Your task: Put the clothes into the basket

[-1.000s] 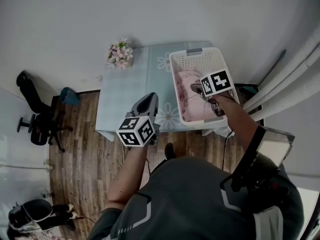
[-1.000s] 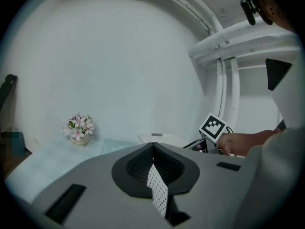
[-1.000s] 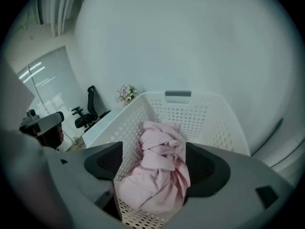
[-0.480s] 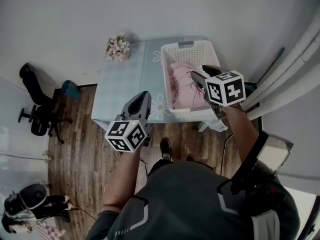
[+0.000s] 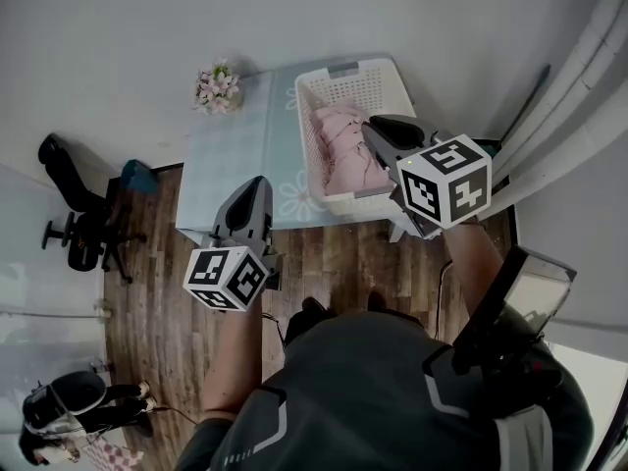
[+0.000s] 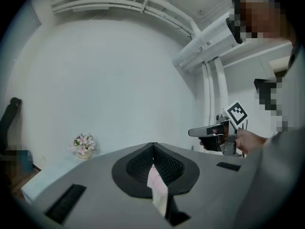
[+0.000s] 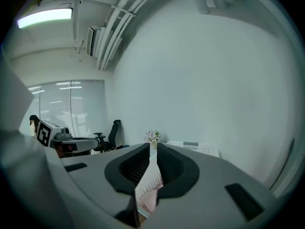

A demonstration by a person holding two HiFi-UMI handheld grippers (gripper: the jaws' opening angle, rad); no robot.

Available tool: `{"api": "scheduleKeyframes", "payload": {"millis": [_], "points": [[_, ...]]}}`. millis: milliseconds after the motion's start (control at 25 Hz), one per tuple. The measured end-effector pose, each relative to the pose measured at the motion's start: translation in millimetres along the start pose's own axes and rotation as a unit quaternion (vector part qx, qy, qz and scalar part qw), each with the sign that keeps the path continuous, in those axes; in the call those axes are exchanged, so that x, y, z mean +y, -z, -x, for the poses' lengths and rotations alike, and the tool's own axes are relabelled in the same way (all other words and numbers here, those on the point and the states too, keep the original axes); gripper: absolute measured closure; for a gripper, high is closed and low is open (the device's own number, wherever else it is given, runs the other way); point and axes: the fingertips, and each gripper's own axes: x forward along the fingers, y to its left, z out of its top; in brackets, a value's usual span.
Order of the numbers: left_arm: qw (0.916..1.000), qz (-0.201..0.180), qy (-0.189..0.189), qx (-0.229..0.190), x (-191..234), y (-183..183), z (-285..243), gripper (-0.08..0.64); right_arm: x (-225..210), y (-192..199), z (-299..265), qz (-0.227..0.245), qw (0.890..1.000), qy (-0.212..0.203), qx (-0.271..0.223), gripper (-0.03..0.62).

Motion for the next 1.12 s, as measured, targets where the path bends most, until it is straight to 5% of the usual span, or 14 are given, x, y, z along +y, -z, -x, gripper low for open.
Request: {"api": "scheduleKeyframes", "payload": {"millis": [200,440,1120], "points": [[0.9996,0.009,0.027,-0.006,-6.5,-8.3,5.6,0.551,16.9,-6.4,8.4,0.034,0.999,0.021,-0.018,0.545],[0.9989,-0.019,0.038,-0.018,8.2,-23.8,18.6,0.551,34.5,-17.3,13.3,0.016,0.997,0.055,-0.045,0.568],[0.9961,-0.016,0.081,-0.03,44.3,-35.8,56.9,0.551,92.8,-21.9,11.0,-0.002,0.993,0.102,-0.054,0.577]]}}
